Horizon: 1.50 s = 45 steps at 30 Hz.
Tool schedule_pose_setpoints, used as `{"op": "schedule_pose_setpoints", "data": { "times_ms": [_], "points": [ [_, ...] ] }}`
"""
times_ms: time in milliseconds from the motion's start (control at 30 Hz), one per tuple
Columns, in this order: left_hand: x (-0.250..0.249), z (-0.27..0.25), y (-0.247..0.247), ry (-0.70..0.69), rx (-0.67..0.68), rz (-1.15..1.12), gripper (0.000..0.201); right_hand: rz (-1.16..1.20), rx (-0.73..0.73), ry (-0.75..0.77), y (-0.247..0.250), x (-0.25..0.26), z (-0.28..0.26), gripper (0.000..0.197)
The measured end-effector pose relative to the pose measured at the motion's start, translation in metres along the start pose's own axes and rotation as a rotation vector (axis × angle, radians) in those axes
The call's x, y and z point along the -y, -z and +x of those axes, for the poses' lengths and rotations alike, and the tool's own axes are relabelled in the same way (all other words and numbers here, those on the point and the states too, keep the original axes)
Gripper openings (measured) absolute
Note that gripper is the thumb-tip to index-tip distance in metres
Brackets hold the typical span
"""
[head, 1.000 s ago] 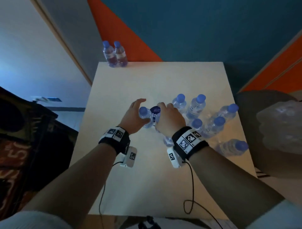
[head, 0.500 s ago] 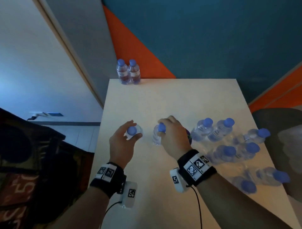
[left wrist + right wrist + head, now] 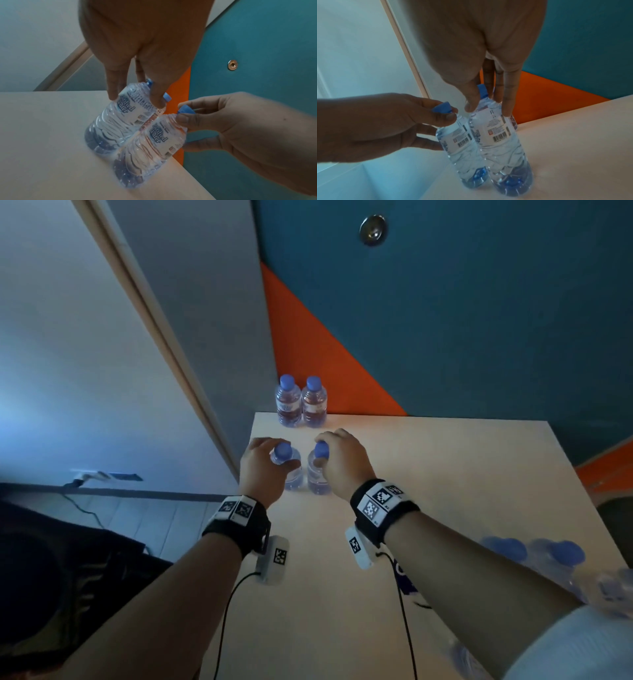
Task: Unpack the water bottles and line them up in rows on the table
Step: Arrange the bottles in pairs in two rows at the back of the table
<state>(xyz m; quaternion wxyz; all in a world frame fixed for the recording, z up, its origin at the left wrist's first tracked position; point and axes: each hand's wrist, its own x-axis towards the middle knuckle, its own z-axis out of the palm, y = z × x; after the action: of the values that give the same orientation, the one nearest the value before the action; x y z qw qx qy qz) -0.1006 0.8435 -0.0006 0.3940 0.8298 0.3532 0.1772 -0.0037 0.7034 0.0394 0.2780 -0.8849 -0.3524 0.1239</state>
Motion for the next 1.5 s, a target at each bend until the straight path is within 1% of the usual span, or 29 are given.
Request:
{"op": "schedule_pose_setpoints", "data": {
  "times_ms": [133, 233, 400, 633, 700, 766, 800, 833, 866, 900, 933, 1000, 1066, 1133, 1166, 1200, 1233, 1300, 1400, 1433, 1500],
  "points": [
    [-0.002, 0.035, -0.008, -0.010, -0.029, 0.036, 0.044, 0.003, -0.066, 0.019, -0.004, 0.002, 0.034, 0.037],
    [-0.003, 0.057, -0.012, -0.013, -0.051, 0.041, 0.047, -0.009, -0.087, -0.008, -0.006, 0.003, 0.059, 0.034],
    [-0.002, 0.084, -0.013, -0.026, -0.040, 0.077, 0.050, 0.003, -0.125, -0.023, -0.007, 0.000, 0.092, 0.039],
    [-0.004, 0.100, -0.012, -0.020, 0.003, 0.080, 0.049, -0.012, -0.106, -0.053, -0.014, -0.010, 0.109, 0.050],
    [-0.007, 0.099, -0.010, -0.018, 0.024, 0.095, 0.053, -0.011, -0.092, -0.063, -0.013, -0.010, 0.108, 0.054],
    [-0.013, 0.092, -0.007, -0.013, 0.015, 0.058, 0.066, 0.034, -0.075, -0.078, -0.006, -0.006, 0.097, 0.060],
    [-0.019, 0.084, -0.003, -0.004, -0.021, 0.005, 0.074, 0.059, -0.089, -0.087, 0.000, -0.003, 0.088, 0.061],
    [-0.025, 0.074, 0.001, -0.004, -0.066, -0.053, 0.079, 0.088, -0.111, -0.095, 0.008, 0.001, 0.075, 0.058],
    [-0.033, 0.061, 0.004, -0.027, -0.104, -0.095, 0.079, 0.122, -0.136, -0.103, 0.017, 0.003, 0.059, 0.050],
    [-0.041, 0.046, 0.007, -0.065, -0.122, -0.120, 0.074, 0.158, -0.157, -0.109, 0.029, 0.006, 0.040, 0.041],
    [-0.050, 0.028, 0.010, -0.111, -0.100, -0.149, 0.067, 0.198, -0.174, -0.119, 0.044, 0.007, 0.017, 0.032],
    [-0.070, -0.016, 0.013, -0.182, 0.029, -0.229, 0.050, 0.273, -0.181, -0.155, 0.076, 0.004, -0.042, 0.022],
    [-0.091, -0.068, 0.016, -0.223, 0.170, -0.331, 0.037, 0.329, -0.193, -0.171, 0.110, 0.000, -0.112, 0.016],
    [-0.109, -0.119, 0.014, -0.275, 0.289, -0.385, 0.030, 0.394, -0.214, -0.178, 0.138, -0.010, -0.182, 0.012],
    [-0.118, -0.147, 0.006, -0.298, 0.351, -0.391, 0.027, 0.401, -0.229, -0.201, 0.152, -0.020, -0.221, 0.011],
    [-0.116, -0.162, 0.008, -0.315, 0.374, -0.381, 0.025, 0.403, -0.229, -0.221, 0.152, -0.026, -0.239, 0.011],
    [-0.117, -0.182, 0.000, -0.328, 0.409, -0.373, 0.026, 0.370, -0.251, -0.261, 0.156, -0.039, -0.265, 0.013],
    [-0.120, -0.226, -0.028, -0.355, 0.493, -0.355, 0.032, 0.233, -0.336, -0.318, 0.168, -0.073, -0.320, 0.016],
    [-0.119, -0.279, -0.068, -0.381, 0.582, -0.323, 0.052, 0.011, -0.407, -0.386, 0.169, -0.121, -0.386, 0.029],
    [-0.118, -0.293, -0.080, -0.376, 0.607, -0.310, 0.061, -0.044, -0.394, -0.411, 0.167, -0.134, -0.404, 0.035],
    [-0.115, -0.312, -0.104, -0.335, 0.672, -0.271, 0.079, -0.099, -0.308, -0.464, 0.157, -0.153, -0.431, 0.051]
  ]
}}
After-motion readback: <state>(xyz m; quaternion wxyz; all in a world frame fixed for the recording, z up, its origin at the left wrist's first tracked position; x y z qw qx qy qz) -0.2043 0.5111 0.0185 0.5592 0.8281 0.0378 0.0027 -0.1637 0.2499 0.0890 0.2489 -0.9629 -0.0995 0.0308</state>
